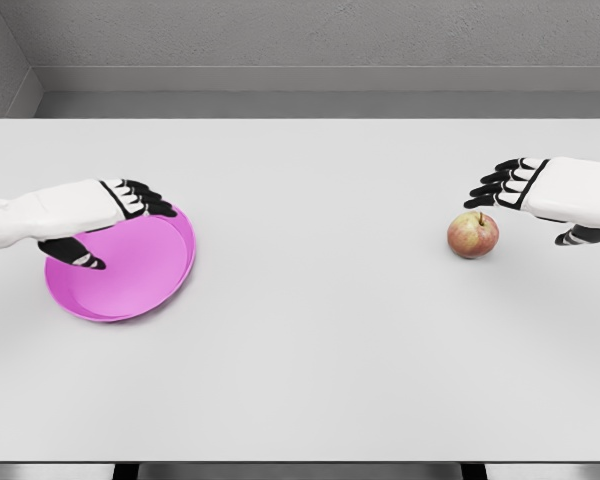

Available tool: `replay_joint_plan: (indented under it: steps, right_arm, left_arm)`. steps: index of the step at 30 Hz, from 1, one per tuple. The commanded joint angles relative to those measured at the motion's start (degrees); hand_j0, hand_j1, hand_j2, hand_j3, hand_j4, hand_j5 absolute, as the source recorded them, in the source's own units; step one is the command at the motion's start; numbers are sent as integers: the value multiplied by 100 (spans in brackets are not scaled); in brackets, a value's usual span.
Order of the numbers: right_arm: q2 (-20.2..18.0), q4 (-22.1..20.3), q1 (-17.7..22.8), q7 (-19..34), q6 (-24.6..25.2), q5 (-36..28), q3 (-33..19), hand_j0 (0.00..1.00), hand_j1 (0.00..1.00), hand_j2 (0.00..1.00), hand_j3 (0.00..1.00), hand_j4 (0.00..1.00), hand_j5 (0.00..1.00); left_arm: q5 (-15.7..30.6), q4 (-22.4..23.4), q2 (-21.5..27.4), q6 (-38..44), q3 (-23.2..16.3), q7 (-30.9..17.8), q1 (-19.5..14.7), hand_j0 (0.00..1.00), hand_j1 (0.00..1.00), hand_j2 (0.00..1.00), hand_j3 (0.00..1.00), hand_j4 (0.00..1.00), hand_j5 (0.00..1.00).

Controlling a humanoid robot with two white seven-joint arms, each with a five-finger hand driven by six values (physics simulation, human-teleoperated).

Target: Put the apple on the plate with both arms

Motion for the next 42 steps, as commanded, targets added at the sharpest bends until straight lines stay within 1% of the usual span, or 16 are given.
replay_joint_plan:
  steps: [1, 6, 7, 9, 10, 11, 13, 14, 15, 16, 21, 23, 26, 29, 32, 42]
  right_arm:
    - [-15, -1, 0, -2, 15, -23, -20, 100, 100, 100, 100, 100, 100]
    - [-24, 51, -141, -2, 15, -111, -46, 100, 100, 100, 100, 100, 100]
    - [-24, 69, -141, -2, 15, -356, -46, 100, 100, 100, 100, 100, 100]
    - [11, 236, -149, -2, 15, -1306, 41, 100, 100, 100, 100, 100, 100]
    - [152, 280, -149, -2, 122, -1667, 42, 100, 100, 100, 100, 100, 100]
    - [283, 306, -167, -2, 517, -1685, 42, 100, 100, 100, 100, 100, 100]
    - [495, 447, -290, -2, 1054, -1667, 261, 100, 100, 100, 100, 100, 100]
    - [539, 640, -360, -2, 1090, -1632, 437, 100, 100, 100, 100, 100, 100]
    - [591, 851, -439, -2, 1098, -1571, 551, 100, 100, 100, 100, 100, 100]
    - [627, 1088, -527, -2, 1098, -1264, 665, 100, 100, 100, 100, 100, 100]
    - [635, 1229, -527, -2, 1098, -533, 1043, 100, 100, 100, 100, 100, 100]
    - [705, 1370, -545, -2, 1098, -498, 1122, 100, 100, 100, 100, 100, 100]
    - [925, 1730, -888, -2, 1098, -489, 1430, 100, 100, 100, 100, 100, 100]
    - [1092, 1941, -967, -2, 1098, -366, 1632, 100, 100, 100, 100, 100, 100]
    - [1145, 2012, -976, -2, 1098, -349, 1764, 100, 100, 100, 100, 100, 100]
    - [1250, 2064, -1099, -2, 1212, -357, 1764, 100, 100, 100, 100, 100, 100]
  left_arm:
    - [-3, -11, -16, 11, -3, -66, 0, 100, 100, 100, 100, 100, 100]
    - [-232, 7, -60, 11, -3, -101, -9, 100, 100, 100, 100, 100, 100]
    - [-232, 7, -60, 11, 6, -101, -9, 100, 100, 100, 100, 100, 100]
    - [-232, 7, -86, 11, 6, -286, -18, 100, 100, 100, 100, 100, 100]
    - [-232, 7, -113, 11, 15, -295, -18, 100, 100, 100, 100, 100, 100]
    - [-232, 7, -113, 11, 15, -295, -18, 100, 100, 100, 100, 100, 100]
    - [-232, 7, -113, 11, 23, -295, -18, 100, 100, 100, 100, 100, 100]
    - [-232, 7, -113, 11, 15, -303, -18, 100, 100, 100, 100, 100, 100]
    - [-232, -2, -113, 11, 15, -303, -18, 100, 100, 100, 100, 100, 100]
    - [-232, 7, -113, 11, 15, -303, -26, 100, 100, 100, 100, 100, 100]
    - [-258, -2, -130, 11, 6, -303, -26, 100, 100, 100, 100, 100, 100]
    - [-267, -2, -139, 11, 15, -303, -18, 100, 100, 100, 100, 100, 100]
    - [-267, -2, -139, 11, 15, -312, -18, 100, 100, 100, 100, 100, 100]
    - [-267, -2, -139, 11, 15, -400, -26, 100, 100, 100, 100, 100, 100]
    - [-267, -11, -157, 11, 15, -444, -18, 100, 100, 100, 100, 100, 100]
    - [-267, -11, -183, 11, 6, -470, -26, 100, 100, 100, 100, 100, 100]
